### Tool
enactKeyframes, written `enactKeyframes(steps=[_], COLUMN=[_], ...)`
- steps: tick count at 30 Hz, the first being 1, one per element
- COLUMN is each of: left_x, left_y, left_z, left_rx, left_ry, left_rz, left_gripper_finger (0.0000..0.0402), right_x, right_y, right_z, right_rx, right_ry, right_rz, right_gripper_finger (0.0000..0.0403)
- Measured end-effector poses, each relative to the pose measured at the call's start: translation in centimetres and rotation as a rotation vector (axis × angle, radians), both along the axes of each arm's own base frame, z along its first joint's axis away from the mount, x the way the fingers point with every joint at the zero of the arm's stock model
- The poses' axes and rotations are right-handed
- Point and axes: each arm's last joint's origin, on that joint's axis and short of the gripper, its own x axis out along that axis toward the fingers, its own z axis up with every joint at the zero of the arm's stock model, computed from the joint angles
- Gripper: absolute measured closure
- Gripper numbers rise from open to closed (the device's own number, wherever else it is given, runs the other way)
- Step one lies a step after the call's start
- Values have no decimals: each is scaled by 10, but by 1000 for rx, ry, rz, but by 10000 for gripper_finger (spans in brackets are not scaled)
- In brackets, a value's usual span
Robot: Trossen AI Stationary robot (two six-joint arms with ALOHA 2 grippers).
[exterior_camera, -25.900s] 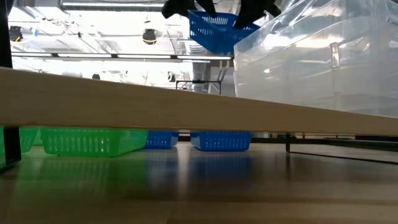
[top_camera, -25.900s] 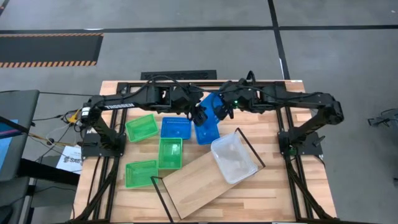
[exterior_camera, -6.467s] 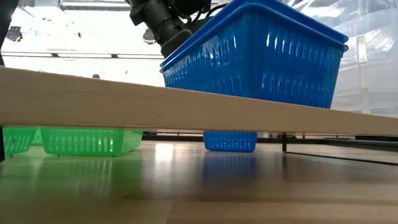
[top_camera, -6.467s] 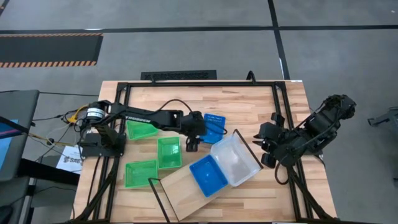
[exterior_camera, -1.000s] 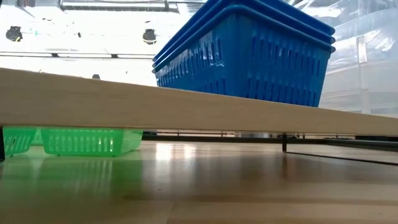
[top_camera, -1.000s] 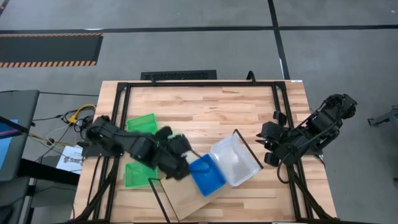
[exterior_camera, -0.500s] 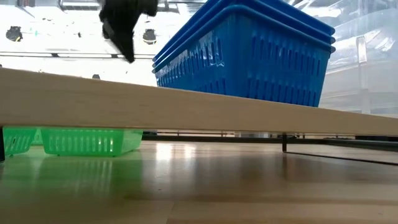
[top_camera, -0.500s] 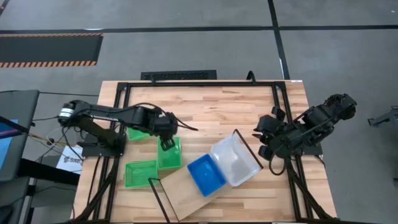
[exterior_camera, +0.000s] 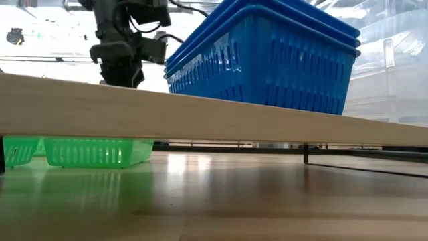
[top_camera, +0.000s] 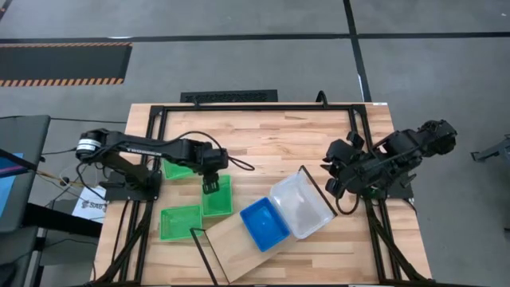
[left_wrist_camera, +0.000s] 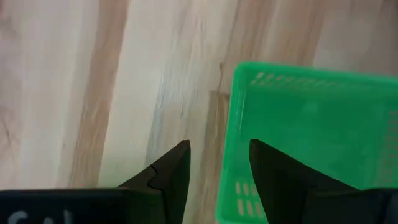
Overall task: Stack baskets on shelf by color
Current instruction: Put the middle green basket on the shelf
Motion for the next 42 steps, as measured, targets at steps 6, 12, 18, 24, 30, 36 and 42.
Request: enactKeyframes(steps=[6,12,18,24,30,36,42], left_x=[9,19,21,20,30,34,31], left_y=[-1,0,-1,-1,0,-1,-20], left_z=[-19,-44,-50,-46,-17,39,105], left_rx=[-58,-55,-87,-108,-80,-40,-44], left_ry=[73,157,173,169,163,208,164], left_rz=[-82,-122,-103,-13,64,142,239], left_gripper_finger=[248,249,319,394,401,401,401], right_x=[0,0,0,0,0,0,-1], right_y=[-1,-1,-1,-1,-1,-1,0], right_z=[0,0,0,0,0,0,0], right_rx=[-1,-2,-7,-12,-15,-29,-35], right_ry=[2,3,9,11,14,22,28], right_rz=[-4,-3,3,10,14,34,52], right_gripper_finger=[297,297,297,297,297,297,297])
